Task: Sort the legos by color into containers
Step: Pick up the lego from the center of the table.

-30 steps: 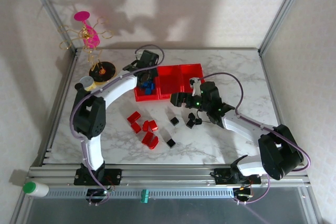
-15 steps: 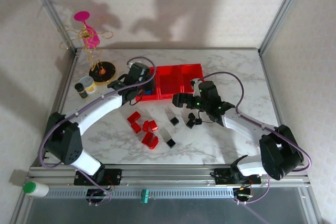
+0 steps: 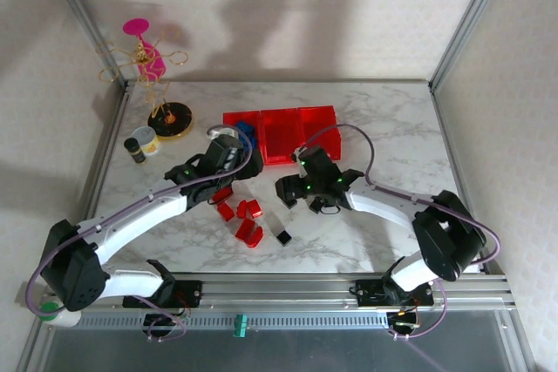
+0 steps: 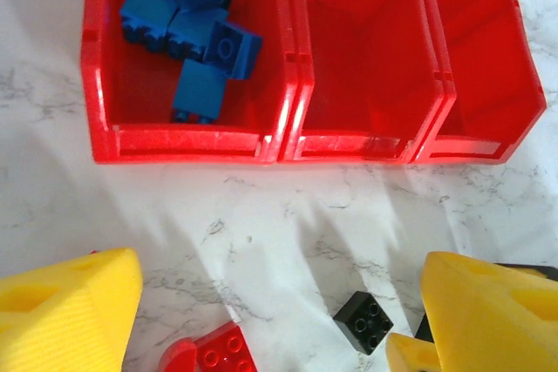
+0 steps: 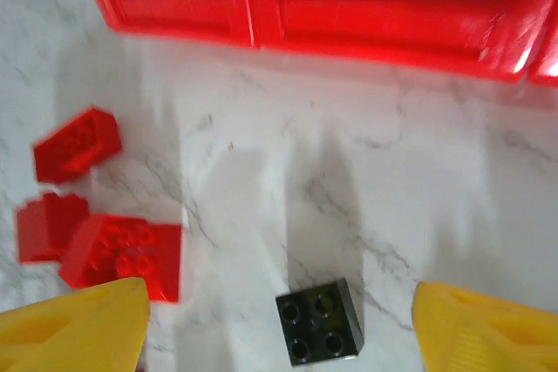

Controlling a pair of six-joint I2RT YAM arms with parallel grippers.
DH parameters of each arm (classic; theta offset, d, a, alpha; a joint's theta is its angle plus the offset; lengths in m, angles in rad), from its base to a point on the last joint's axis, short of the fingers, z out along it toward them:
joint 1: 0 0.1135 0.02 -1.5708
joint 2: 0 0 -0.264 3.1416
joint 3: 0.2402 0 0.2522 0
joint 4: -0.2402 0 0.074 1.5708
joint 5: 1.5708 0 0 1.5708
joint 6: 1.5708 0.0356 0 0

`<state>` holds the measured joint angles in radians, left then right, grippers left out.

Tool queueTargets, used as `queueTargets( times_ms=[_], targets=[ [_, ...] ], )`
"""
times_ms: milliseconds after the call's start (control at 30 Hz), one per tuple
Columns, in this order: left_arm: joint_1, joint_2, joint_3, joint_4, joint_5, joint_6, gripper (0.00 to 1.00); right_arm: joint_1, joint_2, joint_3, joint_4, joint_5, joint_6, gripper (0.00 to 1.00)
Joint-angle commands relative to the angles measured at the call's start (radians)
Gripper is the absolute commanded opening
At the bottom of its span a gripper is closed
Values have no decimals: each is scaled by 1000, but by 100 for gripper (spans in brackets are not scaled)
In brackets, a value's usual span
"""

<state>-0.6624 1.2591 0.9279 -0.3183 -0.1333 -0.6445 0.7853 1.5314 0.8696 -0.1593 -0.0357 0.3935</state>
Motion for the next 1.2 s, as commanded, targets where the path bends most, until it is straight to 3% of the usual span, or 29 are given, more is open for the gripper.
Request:
queueTargets(
  times_ms=[0,200,467,900,1167],
  targets=[
    [-6,-63,-42,-10,-28,-48,88,39,31,20,-75,104,-44,75],
    [-8,-136,-100,-13,-50,-90,99,68,102,42,-82,159,-67,70],
    [-9,-158,-141,-8,-50,-109,99,86,175,75,-73,172,-95,61],
    [-9,-141,-132,-1,-51,-114,100,98,188,73,-44,167,-94,31],
    [-9,-135,-88,12,-66,-91,100,84,141,159,-71,190,-94,28]
  ],
)
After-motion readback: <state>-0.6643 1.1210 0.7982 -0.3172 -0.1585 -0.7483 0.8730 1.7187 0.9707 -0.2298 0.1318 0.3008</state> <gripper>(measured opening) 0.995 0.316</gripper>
